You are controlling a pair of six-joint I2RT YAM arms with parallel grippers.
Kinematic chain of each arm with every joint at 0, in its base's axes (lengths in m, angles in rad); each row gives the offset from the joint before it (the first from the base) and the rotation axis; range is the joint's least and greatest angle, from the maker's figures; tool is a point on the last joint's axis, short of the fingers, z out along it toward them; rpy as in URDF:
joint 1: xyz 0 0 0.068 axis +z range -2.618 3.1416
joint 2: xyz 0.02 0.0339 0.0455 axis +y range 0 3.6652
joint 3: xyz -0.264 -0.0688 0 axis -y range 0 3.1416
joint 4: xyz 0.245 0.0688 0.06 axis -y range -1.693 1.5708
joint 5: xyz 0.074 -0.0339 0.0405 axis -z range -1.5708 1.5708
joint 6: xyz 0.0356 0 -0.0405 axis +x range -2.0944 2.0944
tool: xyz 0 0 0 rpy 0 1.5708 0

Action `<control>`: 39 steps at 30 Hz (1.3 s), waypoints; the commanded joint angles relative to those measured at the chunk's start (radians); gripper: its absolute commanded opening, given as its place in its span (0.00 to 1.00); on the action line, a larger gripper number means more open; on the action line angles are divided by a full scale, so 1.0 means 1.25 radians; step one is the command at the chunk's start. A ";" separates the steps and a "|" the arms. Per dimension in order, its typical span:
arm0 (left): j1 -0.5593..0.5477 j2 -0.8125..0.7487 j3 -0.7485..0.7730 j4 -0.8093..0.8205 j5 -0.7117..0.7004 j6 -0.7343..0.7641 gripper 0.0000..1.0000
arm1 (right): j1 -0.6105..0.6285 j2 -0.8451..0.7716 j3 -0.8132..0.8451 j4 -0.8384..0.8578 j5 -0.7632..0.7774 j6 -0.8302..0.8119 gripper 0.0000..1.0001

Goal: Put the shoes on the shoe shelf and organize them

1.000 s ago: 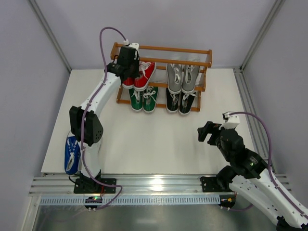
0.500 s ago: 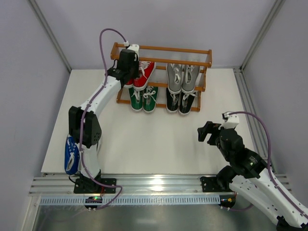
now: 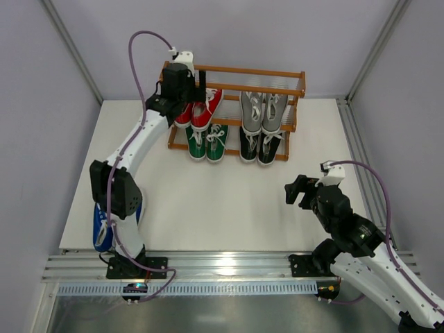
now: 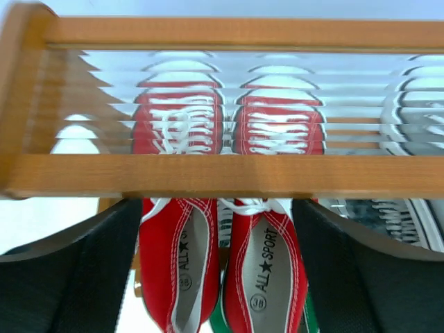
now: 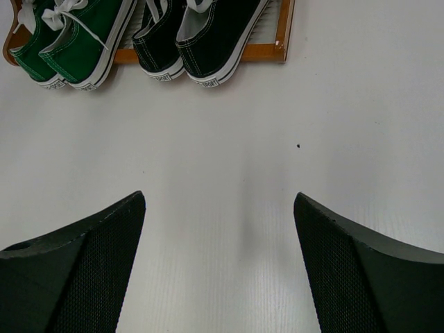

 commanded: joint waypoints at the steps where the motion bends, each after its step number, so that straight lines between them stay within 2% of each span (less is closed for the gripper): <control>1: 0.003 -0.097 0.000 0.024 -0.020 -0.016 0.92 | 0.005 -0.004 0.025 0.004 0.010 -0.007 0.88; 4: 0.003 -0.167 -0.057 -0.027 -0.024 -0.051 1.00 | 0.005 -0.021 0.025 0.005 0.001 -0.007 0.88; 7: 0.002 -0.244 -0.121 -0.132 -0.048 -0.123 1.00 | 0.005 -0.032 0.025 0.007 -0.027 -0.010 0.88; 8: 0.003 -0.260 -0.138 -0.243 -0.068 -0.149 1.00 | 0.004 -0.034 0.025 0.008 -0.035 -0.011 0.89; 11: 0.003 -0.323 -0.233 -0.424 -0.141 -0.239 1.00 | 0.005 -0.037 0.024 0.013 -0.079 -0.012 0.90; 15: 0.018 -0.395 -0.370 -0.565 -0.221 -0.278 1.00 | 0.005 -0.027 0.028 0.013 -0.142 -0.011 0.92; 16: 0.030 -0.406 -0.411 -0.582 -0.222 -0.279 1.00 | 0.005 -0.022 0.025 0.023 -0.157 -0.010 0.92; 18: 0.072 -0.431 -0.445 -0.611 -0.140 -0.254 1.00 | 0.005 -0.015 0.016 0.035 -0.202 -0.004 0.92; 19: 0.126 -0.434 -0.456 -0.638 -0.106 -0.240 1.00 | 0.005 -0.004 0.014 0.046 -0.218 0.004 0.92; 21: 0.181 -0.427 -0.484 -0.665 -0.025 -0.190 1.00 | 0.005 0.007 0.010 0.061 -0.265 0.011 0.93; 22: 0.221 -0.422 -0.490 -0.693 -0.026 -0.178 1.00 | 0.005 0.015 0.008 0.078 -0.281 0.016 0.93; 25: 0.230 -0.425 -0.510 -0.692 -0.004 -0.178 1.00 | 0.005 0.039 0.008 0.094 -0.322 0.017 0.96; 31: 0.259 -0.329 -0.528 -0.712 -0.110 -0.197 1.00 | 0.004 0.082 0.037 0.088 -0.352 0.000 0.98; 35: 0.309 -0.224 -0.512 -0.730 -0.042 -0.179 1.00 | 0.005 0.102 0.040 0.083 -0.403 -0.002 0.98; 39: 0.376 -0.173 -0.515 -0.728 -0.022 -0.175 1.00 | 0.005 0.109 0.043 0.077 -0.421 -0.005 0.98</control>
